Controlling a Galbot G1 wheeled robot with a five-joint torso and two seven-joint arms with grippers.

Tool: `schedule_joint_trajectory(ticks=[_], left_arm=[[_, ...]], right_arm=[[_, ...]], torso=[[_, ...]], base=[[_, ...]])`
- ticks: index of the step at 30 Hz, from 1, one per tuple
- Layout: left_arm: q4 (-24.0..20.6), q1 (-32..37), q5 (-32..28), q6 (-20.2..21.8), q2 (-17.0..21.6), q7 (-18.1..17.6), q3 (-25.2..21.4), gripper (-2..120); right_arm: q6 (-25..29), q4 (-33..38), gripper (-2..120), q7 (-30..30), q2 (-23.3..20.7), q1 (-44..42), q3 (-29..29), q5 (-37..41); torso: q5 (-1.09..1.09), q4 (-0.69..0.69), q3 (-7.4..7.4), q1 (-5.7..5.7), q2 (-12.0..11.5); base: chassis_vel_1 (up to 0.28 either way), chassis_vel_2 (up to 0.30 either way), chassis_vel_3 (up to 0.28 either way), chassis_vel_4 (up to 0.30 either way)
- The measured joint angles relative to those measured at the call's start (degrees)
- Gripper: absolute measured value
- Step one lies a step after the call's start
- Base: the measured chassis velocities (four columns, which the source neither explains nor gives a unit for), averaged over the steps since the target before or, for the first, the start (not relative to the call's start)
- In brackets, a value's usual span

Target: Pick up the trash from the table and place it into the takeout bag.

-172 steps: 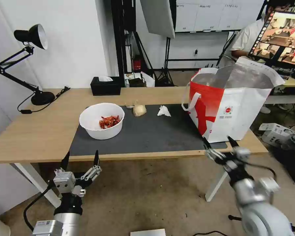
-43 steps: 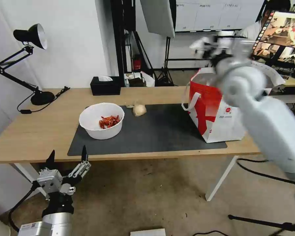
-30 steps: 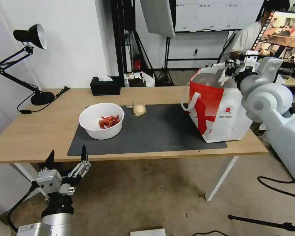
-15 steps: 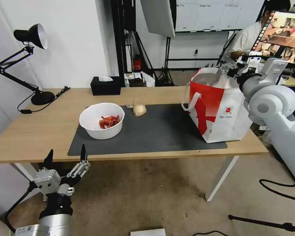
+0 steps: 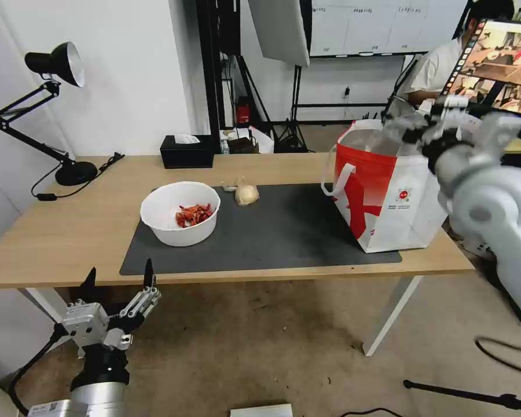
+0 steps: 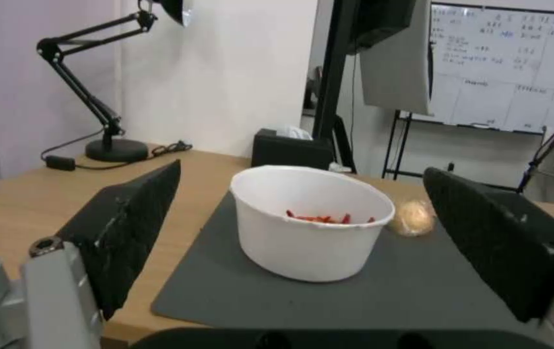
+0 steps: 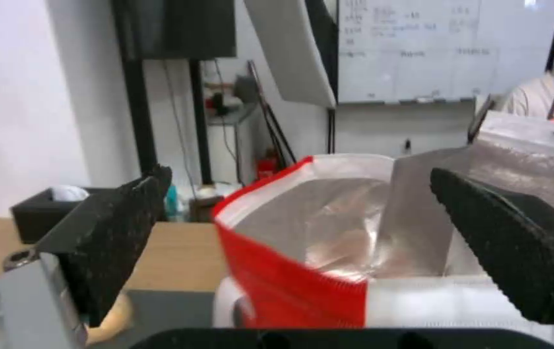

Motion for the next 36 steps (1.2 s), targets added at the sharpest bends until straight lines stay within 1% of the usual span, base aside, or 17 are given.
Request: schedule_joint_trajectory(ticks=[2,3,4,5,6,7,10,11,13,14,15,17,18,19,21,24,36], left_arm=[[0.0,0.4,0.0,0.0,0.1,0.0,0.2,100],[0.0,0.4,0.0,0.0,0.1,0.0,0.2,100],[0.0,0.5,0.0,0.0,0.2,0.0,0.3,100],[0.0,0.7,0.0,0.0,0.3,0.0,0.3,100],[0.0,0.8,0.0,0.0,0.3,0.0,0.3,100],[0.0,0.8,0.0,0.0,0.3,0.0,0.3,100],[0.0,1.6,0.0,-0.4,0.8,0.0,0.6,100],[0.0,1.6,0.0,-0.4,0.8,0.0,0.6,100],[0.5,2.7,0.4,-1.4,1.2,0.0,1.1,100],[0.8,3.2,0.7,-2.0,1.3,0.0,1.2,100],[0.8,3.2,0.7,-2.0,1.3,0.0,1.2,100],[1.4,4.5,1.1,-3.5,1.7,-0.1,1.3,100],[1.4,4.5,1.1,-3.5,1.7,-0.1,1.3,100],[1.7,5.4,1.2,-4.4,1.9,-0.1,1.3,100],[2.3,6.6,1.8,-5.6,2.1,-0.1,1.4,100],[3.0,7.5,2.4,-6.9,2.1,-0.2,1.6,100],[3.2,8.2,2.7,-7.7,1.9,-0.3,1.7,100]], right_arm=[[1.7,4.1,100,-3.2,0.7,-8.4,6.0,-2.8],[1.7,4.1,100,-3.2,0.7,-8.4,6.0,-2.8],[2.2,5.2,100,-4.7,1.2,-11.7,8.2,-4.1],[3.3,7.0,100,-7.5,2.7,-18.2,11.9,-7.0],[3.8,7.8,100,-8.8,3.5,-21.2,13.4,-8.3],[3.8,7.8,100,-8.8,3.5,-21.2,13.4,-8.3],[7.0,10.9,100,-13.8,10.1,-36.8,19.9,-16.8],[7.0,10.9,100,-13.8,10.1,-36.8,19.9,-16.8],[10.7,12.0,100,-16.9,16.4,-46.1,22.1,-23.3],[12.6,12.0,100,-18.2,19.1,-48.9,22.7,-25.8],[12.6,12.0,100,-18.2,19.1,-48.9,22.7,-25.8],[16.6,11.9,100,-21.0,24.6,-53.7,23.9,-30.5],[16.6,11.9,100,-21.0,24.6,-53.7,23.9,-30.5],[18.7,11.8,100,-22.3,27.1,-55.8,24.4,-32.5],[20.8,11.7,100,-23.5,29.9,-58.3,24.5,-34.3],[21.7,11.7,100,-24.0,31.7,-59.5,24.3,-35.5],[21.5,11.4,100,-23.8,32.4,-59.0,22.9,-36.1]], torso=[[-0.03,0.00,0.00,0.00,0.0],[-0.03,0.00,0.00,0.00,0.0],[-0.02,0.01,-0.01,0.00,0.0],[-0.02,0.01,0.00,0.00,0.0],[-0.01,0.00,0.00,0.00,0.0],[-0.01,0.00,0.00,0.00,0.0],[-0.02,0.00,-0.01,0.00,0.0],[-0.02,0.00,-0.01,0.00,0.0],[-0.01,-0.02,-0.01,0.00,0.0],[-0.02,-0.02,-0.01,-0.01,0.0],[-0.02,-0.02,-0.01,-0.01,0.0],[-0.02,-0.01,-0.01,-0.01,0.0],[-0.02,-0.01,-0.01,-0.01,0.0],[-0.03,-0.01,-0.01,-0.01,0.0],[-0.02,0.00,-0.01,-0.01,0.0],[-0.02,-0.01,-0.01,-0.01,0.0],[-0.01,0.00,0.00,0.00,0.0]], base=[[0.000,0.000,0.000,0.000],[0.000,0.000,0.000,0.000],[0.000,0.000,0.000,0.000],[0.000,0.000,0.000,0.000],[0.000,0.000,0.000,0.000],[0.000,0.000,0.000,0.000],[0.000,0.000,0.000,0.000],[0.000,0.000,0.000,0.000],[0.000,0.000,0.000,0.000],[0.000,0.000,0.000,0.000],[0.000,0.000,0.000,0.000],[0.000,0.000,0.000,0.000],[0.000,0.000,0.000,0.000],[0.000,0.000,0.000,0.000],[0.000,0.000,0.000,0.000],[0.000,0.000,0.000,0.000],[0.000,0.000,0.000,0.000]])
